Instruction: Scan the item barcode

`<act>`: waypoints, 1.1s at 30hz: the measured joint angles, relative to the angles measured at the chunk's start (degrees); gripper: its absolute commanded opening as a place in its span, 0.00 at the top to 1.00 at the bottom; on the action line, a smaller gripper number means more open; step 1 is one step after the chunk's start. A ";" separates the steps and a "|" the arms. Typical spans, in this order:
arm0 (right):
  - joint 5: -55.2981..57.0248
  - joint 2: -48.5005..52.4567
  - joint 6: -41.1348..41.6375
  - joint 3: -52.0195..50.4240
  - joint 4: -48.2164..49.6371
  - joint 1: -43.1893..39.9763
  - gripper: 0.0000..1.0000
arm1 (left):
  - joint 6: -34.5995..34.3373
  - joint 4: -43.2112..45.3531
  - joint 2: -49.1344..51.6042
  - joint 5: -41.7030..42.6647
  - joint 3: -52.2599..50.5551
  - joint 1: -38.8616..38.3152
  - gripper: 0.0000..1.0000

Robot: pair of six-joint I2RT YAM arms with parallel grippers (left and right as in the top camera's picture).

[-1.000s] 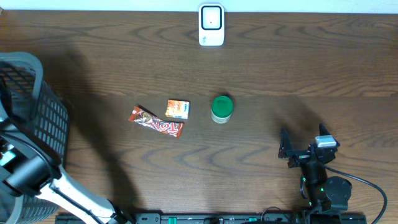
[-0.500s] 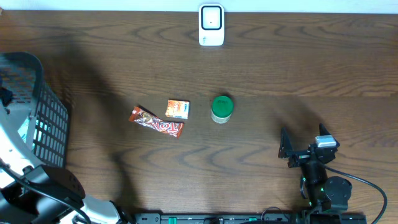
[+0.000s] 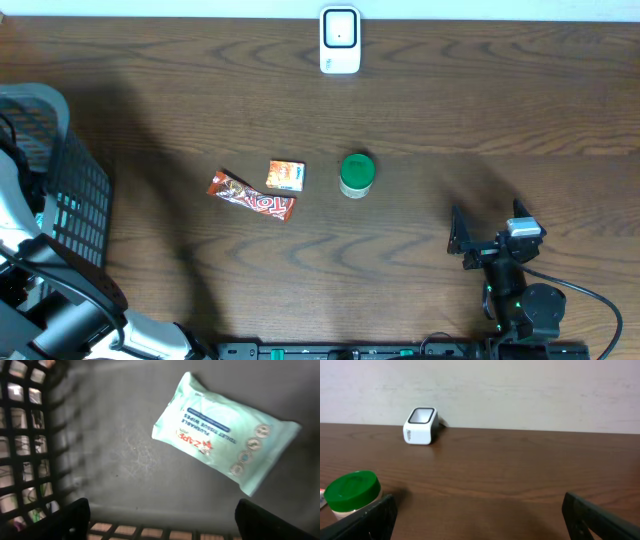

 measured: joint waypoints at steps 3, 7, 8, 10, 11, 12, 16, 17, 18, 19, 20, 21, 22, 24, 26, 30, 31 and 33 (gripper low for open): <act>0.00 0.00 0.00 0.00 0.00 0.00 0.01 | -0.76 3.89 0.00 0.39 -3.87 0.31 0.07; 0.00 0.00 0.00 0.00 0.00 0.00 0.01 | -0.35 9.01 0.04 1.07 -6.43 0.28 0.07; 0.00 0.00 0.00 0.02 -0.02 0.00 0.01 | 0.04 10.21 0.04 1.18 -6.45 0.28 0.07; 0.00 0.00 0.00 0.00 -0.02 0.00 0.01 | 0.94 12.41 0.04 1.22 -6.45 0.28 0.07; 0.00 0.00 0.00 0.02 0.00 0.00 0.01 | 1.22 13.11 0.04 1.22 -6.45 0.28 0.07; 0.00 0.00 0.00 0.00 -0.02 0.00 0.01 | 1.53 13.75 0.04 1.22 -6.45 0.28 0.07; 0.00 0.00 0.00 0.00 -0.02 0.00 0.01 | 2.64 15.96 0.92 1.22 -6.45 0.28 0.07; 0.00 0.00 0.00 0.00 0.00 0.00 0.01 | 2.71 16.09 1.55 1.22 -6.45 0.28 0.07; 0.00 0.00 0.02 0.00 -0.02 0.00 0.01 | 2.73 16.11 2.29 1.22 -6.45 0.28 0.07; 0.00 0.00 0.00 0.02 0.00 0.00 0.01 | 2.73 16.02 3.39 1.22 -6.45 0.24 0.07; 0.00 0.00 0.00 0.00 -0.02 0.00 0.01 | 2.75 15.80 4.37 1.25 -6.45 0.24 0.07; 0.00 0.00 0.00 0.02 -0.02 0.00 0.01 | 2.71 15.34 5.40 1.25 -6.45 0.24 0.07; 0.00 0.00 0.00 0.00 -0.02 0.00 0.01 | 2.69 14.95 6.25 1.27 -6.47 0.24 0.07; 0.00 0.00 0.00 0.00 -0.02 0.00 0.01 | 1.66 14.03 7.32 1.62 -6.56 0.24 0.07; 0.00 0.00 0.00 0.00 -0.02 0.00 0.01 | 0.52 14.19 7.39 3.17 -6.67 0.24 0.07; 0.00 0.00 0.00 0.00 -0.02 0.00 0.01 | -0.55 16.98 7.28 9.35 -6.67 0.24 0.08; 0.00 0.00 0.00 0.00 -0.02 0.00 0.01 | -0.63 17.75 7.28 11.63 -6.67 0.24 0.12; 0.00 0.00 0.00 0.02 -0.02 0.00 0.01 | -0.83 18.10 7.28 14.75 -6.67 0.24 0.13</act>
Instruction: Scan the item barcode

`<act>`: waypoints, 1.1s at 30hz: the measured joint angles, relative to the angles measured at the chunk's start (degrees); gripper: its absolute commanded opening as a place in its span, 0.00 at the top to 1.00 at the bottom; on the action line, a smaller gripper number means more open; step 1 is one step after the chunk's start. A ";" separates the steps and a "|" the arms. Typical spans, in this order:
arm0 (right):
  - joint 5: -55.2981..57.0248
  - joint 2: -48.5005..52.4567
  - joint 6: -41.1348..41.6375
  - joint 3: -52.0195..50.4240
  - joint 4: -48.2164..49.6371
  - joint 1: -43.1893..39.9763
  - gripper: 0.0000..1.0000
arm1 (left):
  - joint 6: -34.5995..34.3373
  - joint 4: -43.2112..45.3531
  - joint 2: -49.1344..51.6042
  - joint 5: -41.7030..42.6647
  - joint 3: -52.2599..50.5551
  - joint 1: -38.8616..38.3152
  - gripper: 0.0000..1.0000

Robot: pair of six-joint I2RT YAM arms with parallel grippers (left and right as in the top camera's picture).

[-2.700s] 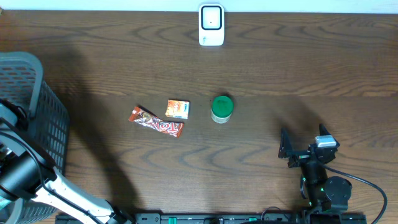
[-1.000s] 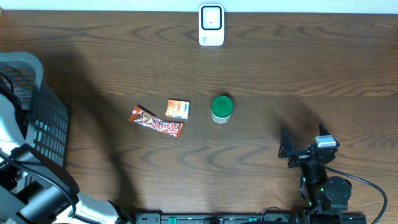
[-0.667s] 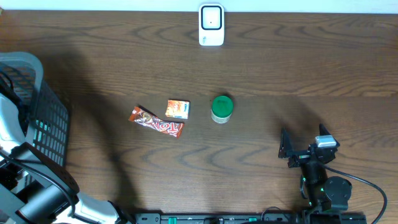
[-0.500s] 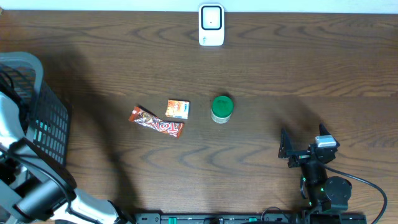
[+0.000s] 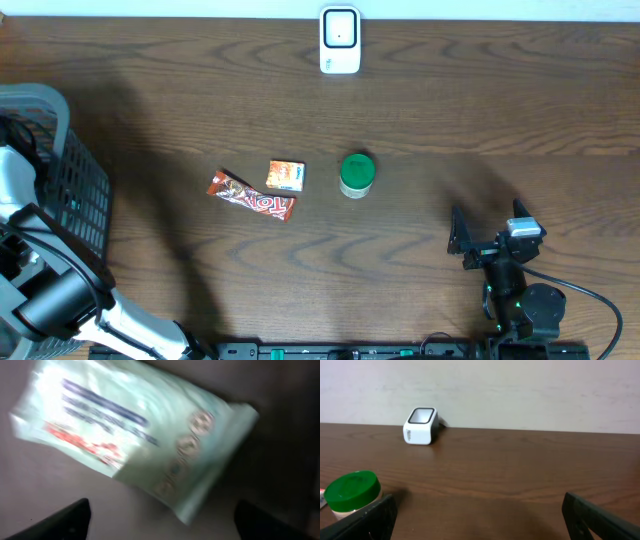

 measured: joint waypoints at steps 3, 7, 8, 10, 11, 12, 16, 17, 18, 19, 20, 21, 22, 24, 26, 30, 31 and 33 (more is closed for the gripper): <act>0.00 0.00 0.00 0.00 0.00 0.00 0.01 | -1.55 -0.87 0.00 1.86 0.00 0.00 0.13; 0.00 0.00 0.02 -0.02 0.00 0.00 0.01 | -13.57 -7.34 0.00 1.38 0.02 0.42 0.13; 0.00 0.00 0.00 0.00 0.00 0.00 0.01 | -17.84 -8.85 0.00 1.22 0.02 0.72 0.13; 0.00 0.00 0.00 0.00 0.00 0.00 0.01 | -25.46 -10.82 0.00 0.92 0.02 1.20 0.13; 0.00 0.00 0.00 0.00 0.00 0.00 0.01 | -28.70 -11.13 0.00 0.33 0.02 1.42 0.13; 0.00 0.00 0.00 -0.02 0.00 0.00 0.01 | -31.87 -11.34 0.00 0.07 0.02 1.68 0.13; 0.00 0.00 0.00 -0.02 0.00 0.00 0.01 | -40.68 -10.62 0.00 -0.15 0.02 1.88 0.13; 0.00 0.00 0.00 -0.02 0.00 0.00 0.01 | -41.88 -9.81 0.00 -0.13 0.02 1.88 0.13; 0.00 0.00 0.00 -0.02 0.00 0.00 0.01 | -42.82 -8.76 0.00 -0.11 0.02 1.88 0.13; 0.00 0.00 0.00 -0.02 0.00 0.00 0.01 | -43.36 -7.98 0.00 -0.11 0.02 1.86 0.13; 0.00 0.00 0.00 -0.02 0.00 0.00 0.01 | -43.74 -7.37 0.00 -0.09 0.02 1.84 0.13; 0.00 0.00 0.00 0.00 0.00 0.00 0.01 | -44.09 -6.75 0.00 -0.11 0.02 1.81 0.12; 0.00 0.00 0.00 -0.02 0.00 0.00 0.01 | -44.35 -6.29 0.00 -0.13 0.02 1.81 0.12; 0.00 0.00 0.00 0.00 0.00 0.00 0.01 | -44.92 -5.07 0.00 -0.61 0.02 1.81 0.12; 0.00 0.00 0.00 -0.02 0.00 0.00 0.01 | -45.18 -4.07 0.00 -1.92 0.02 1.81 0.12; 0.00 0.00 0.00 -0.02 0.00 0.00 0.01 | -45.42 -2.51 0.00 -5.70 0.02 1.81 0.12; 0.00 0.00 0.00 0.00 0.02 0.00 0.01 | -45.42 -2.14 0.00 -6.47 0.02 1.81 0.12; 0.00 0.00 0.00 -0.02 0.00 0.00 0.01 | -45.42 -1.81 0.00 -7.76 0.02 1.81 0.12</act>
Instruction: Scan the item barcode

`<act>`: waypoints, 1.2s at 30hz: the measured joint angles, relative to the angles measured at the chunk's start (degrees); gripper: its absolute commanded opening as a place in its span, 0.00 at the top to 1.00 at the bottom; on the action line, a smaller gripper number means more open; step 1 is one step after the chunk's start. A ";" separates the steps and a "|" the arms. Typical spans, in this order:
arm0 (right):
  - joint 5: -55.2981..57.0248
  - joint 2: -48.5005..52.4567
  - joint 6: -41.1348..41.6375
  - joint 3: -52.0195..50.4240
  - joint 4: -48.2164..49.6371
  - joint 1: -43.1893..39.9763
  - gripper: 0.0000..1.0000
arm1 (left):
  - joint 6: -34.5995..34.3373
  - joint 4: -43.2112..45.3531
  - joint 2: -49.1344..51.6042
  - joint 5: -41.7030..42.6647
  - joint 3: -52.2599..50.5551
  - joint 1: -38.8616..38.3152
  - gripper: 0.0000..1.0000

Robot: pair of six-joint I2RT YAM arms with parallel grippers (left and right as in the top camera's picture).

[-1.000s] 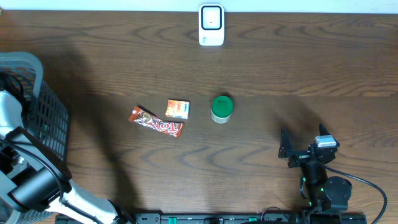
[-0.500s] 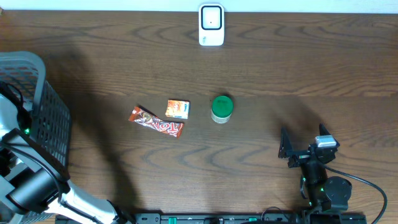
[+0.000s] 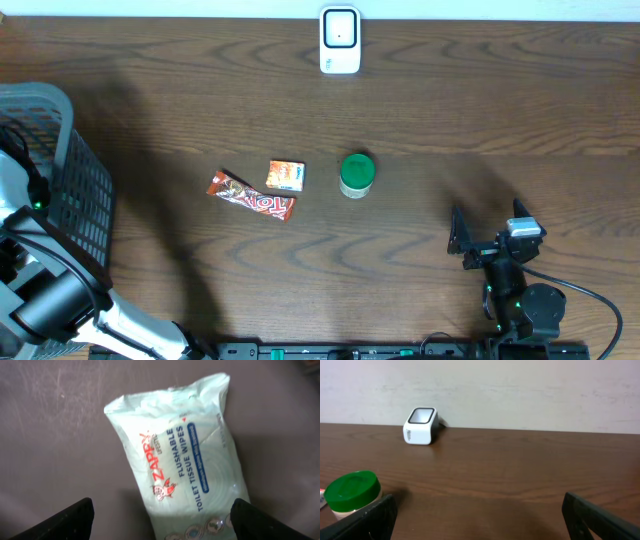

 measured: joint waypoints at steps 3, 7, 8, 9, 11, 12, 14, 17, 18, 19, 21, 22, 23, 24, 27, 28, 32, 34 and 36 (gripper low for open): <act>0.00 0.00 0.02 0.00 0.00 0.00 0.01 | 0.00 0.37 0.13 -1.29 0.00 0.00 0.12; 0.00 0.00 0.00 0.00 0.02 0.00 0.01 | -0.02 2.27 2.91 -2.12 0.00 0.00 0.12; 0.00 0.00 0.02 0.00 0.00 0.00 0.01 | 0.00 2.71 4.13 -2.29 0.00 0.00 0.12; 0.00 0.00 0.00 0.02 0.00 0.00 0.01 | -0.24 3.52 5.33 -2.86 0.04 -0.02 0.12; 0.00 0.00 0.00 0.00 0.00 0.00 0.01 | -0.50 4.24 6.43 -3.80 0.76 -0.15 0.12; 0.00 0.00 0.00 0.00 0.00 0.00 0.01 | -0.63 4.20 6.86 -4.15 1.01 -0.15 0.12; 0.00 0.00 0.00 0.00 0.00 0.00 0.01 | -0.61 3.85 7.30 -4.59 1.40 -0.15 0.17; 0.00 0.00 0.00 0.00 0.00 0.00 0.01 | 0.00 3.30 7.43 -4.79 1.51 -0.13 0.40; 0.00 0.00 0.00 0.00 0.00 0.00 0.01 | 0.48 2.93 7.52 -4.79 1.51 -0.07 0.40; 0.00 0.00 0.00 0.00 0.00 0.00 0.01 | 0.70 2.78 7.56 -4.81 1.51 0.04 0.41; 0.00 0.00 0.02 0.00 0.00 0.00 0.01 | 1.53 2.80 7.56 -4.74 1.51 0.20 0.50; 0.00 0.00 0.00 0.00 0.00 0.00 0.01 | 2.16 2.82 7.56 -4.76 1.51 0.31 0.53; 0.00 0.00 0.00 0.00 0.00 0.00 0.01 | 2.75 2.89 7.56 -4.63 1.51 0.44 0.56; 0.00 0.00 0.00 0.00 0.00 0.00 0.01 | 3.50 2.93 7.52 -4.55 1.51 0.63 0.56; 0.00 0.00 0.00 0.02 0.00 0.00 0.01 | 5.44 2.97 7.10 -3.87 1.49 1.44 0.56; 0.00 0.00 0.00 0.02 0.00 0.00 0.01 | 6.25 2.99 6.93 -3.65 1.40 1.77 0.56; 0.00 0.00 0.00 0.00 0.00 0.00 0.01 | 9.60 2.75 3.89 -2.05 0.46 3.91 0.56; 0.00 0.00 0.00 0.00 0.00 0.00 0.01 | 11.15 2.73 0.24 -0.52 0.31 5.05 0.56; 0.00 0.00 0.00 0.02 0.02 0.00 0.01 | 12.55 2.78 -4.28 1.49 0.33 6.05 0.56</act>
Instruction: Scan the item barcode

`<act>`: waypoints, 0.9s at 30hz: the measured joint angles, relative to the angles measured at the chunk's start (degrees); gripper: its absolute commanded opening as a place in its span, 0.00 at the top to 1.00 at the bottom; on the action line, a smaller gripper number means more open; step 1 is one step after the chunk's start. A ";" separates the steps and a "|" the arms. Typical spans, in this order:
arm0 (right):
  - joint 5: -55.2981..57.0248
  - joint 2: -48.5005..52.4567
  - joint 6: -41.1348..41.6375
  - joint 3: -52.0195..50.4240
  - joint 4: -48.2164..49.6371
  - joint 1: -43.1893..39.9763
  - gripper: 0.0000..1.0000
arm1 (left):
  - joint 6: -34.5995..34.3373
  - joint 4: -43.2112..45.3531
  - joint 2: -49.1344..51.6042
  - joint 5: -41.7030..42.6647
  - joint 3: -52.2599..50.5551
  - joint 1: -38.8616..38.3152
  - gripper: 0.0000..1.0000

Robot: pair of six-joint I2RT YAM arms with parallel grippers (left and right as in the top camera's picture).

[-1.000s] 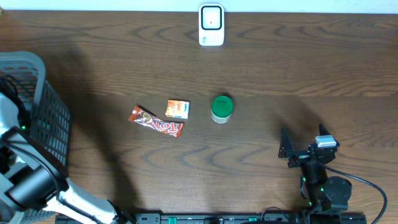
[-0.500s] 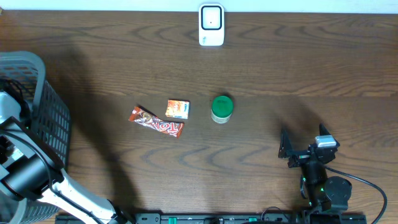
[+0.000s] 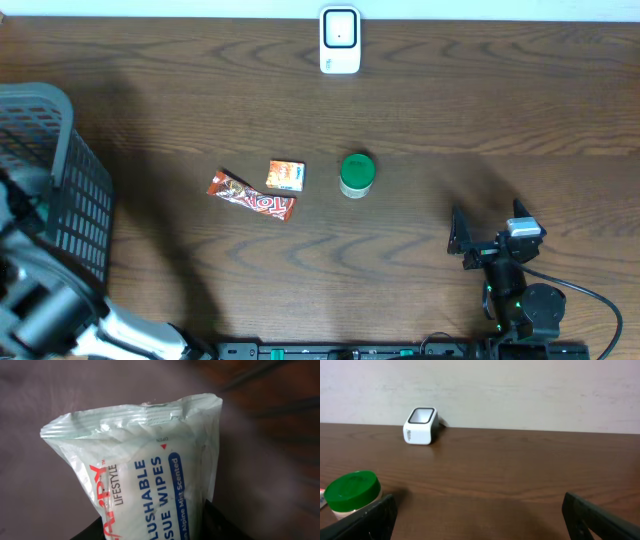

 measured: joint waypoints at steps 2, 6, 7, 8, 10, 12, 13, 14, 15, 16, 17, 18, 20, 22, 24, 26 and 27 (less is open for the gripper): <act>-0.02 0.00 0.00 -0.02 -0.02 0.00 0.01 | 1.64 0.02 -6.51 3.13 0.04 1.16 0.56; 0.00 0.00 0.00 -0.02 0.00 0.00 0.01 | 4.44 0.09 -18.51 10.21 0.31 2.47 0.56; 0.00 0.00 0.00 0.00 -0.02 0.00 0.01 | 5.29 0.02 -22.05 13.25 0.44 2.60 0.56; 0.02 0.00 0.00 -0.02 0.00 0.00 0.01 | 6.05 0.02 -24.50 15.39 0.46 2.58 0.56; 0.00 0.00 0.00 0.00 0.00 0.00 0.01 | 7.72 0.00 -29.77 21.38 0.55 2.03 0.56; 0.00 0.00 0.00 -0.02 0.00 0.00 0.01 | 9.33 -0.02 -34.77 27.65 0.59 0.13 0.56; 0.00 0.00 0.00 -0.02 0.00 0.00 0.01 | 9.99 -0.04 -37.00 30.47 0.61 -1.62 0.56; 0.00 0.00 0.00 -0.02 0.00 0.00 0.01 | 10.49 -0.04 -38.82 32.63 0.61 -3.72 0.56; 0.00 0.00 0.00 -0.02 0.00 0.00 0.01 | 10.82 -0.07 -40.63 34.82 0.66 -6.25 0.56; 0.00 0.00 0.00 -0.02 0.00 0.00 0.01 | 11.19 -0.07 -42.07 36.17 0.66 -9.44 0.56; 0.00 0.00 0.00 -0.02 0.00 0.00 0.01 | 11.65 -0.11 -43.47 37.55 0.66 -12.92 0.56; 0.00 0.00 0.02 -0.02 -0.02 0.00 0.01 | 11.96 -0.11 -44.44 38.56 0.66 -16.15 0.56; 0.00 0.00 0.00 -0.02 -0.02 0.00 0.01 | 12.37 -0.22 -45.59 39.34 0.66 -23.28 0.56; 0.00 0.00 0.00 -0.02 0.00 0.00 0.01 | 13.03 -0.24 -45.72 38.88 0.66 -31.10 0.56; 0.00 0.00 0.00 -0.02 0.00 0.00 0.01 | 13.55 -0.37 -44.76 37.38 0.63 -40.04 0.56; -0.02 0.00 0.00 0.00 0.00 0.00 0.01 | 13.75 -0.35 -42.82 34.95 0.50 -49.00 0.56; 0.00 0.00 0.00 -0.02 -0.02 0.00 0.01 | 13.86 -0.33 -41.44 33.48 0.42 -53.46 0.56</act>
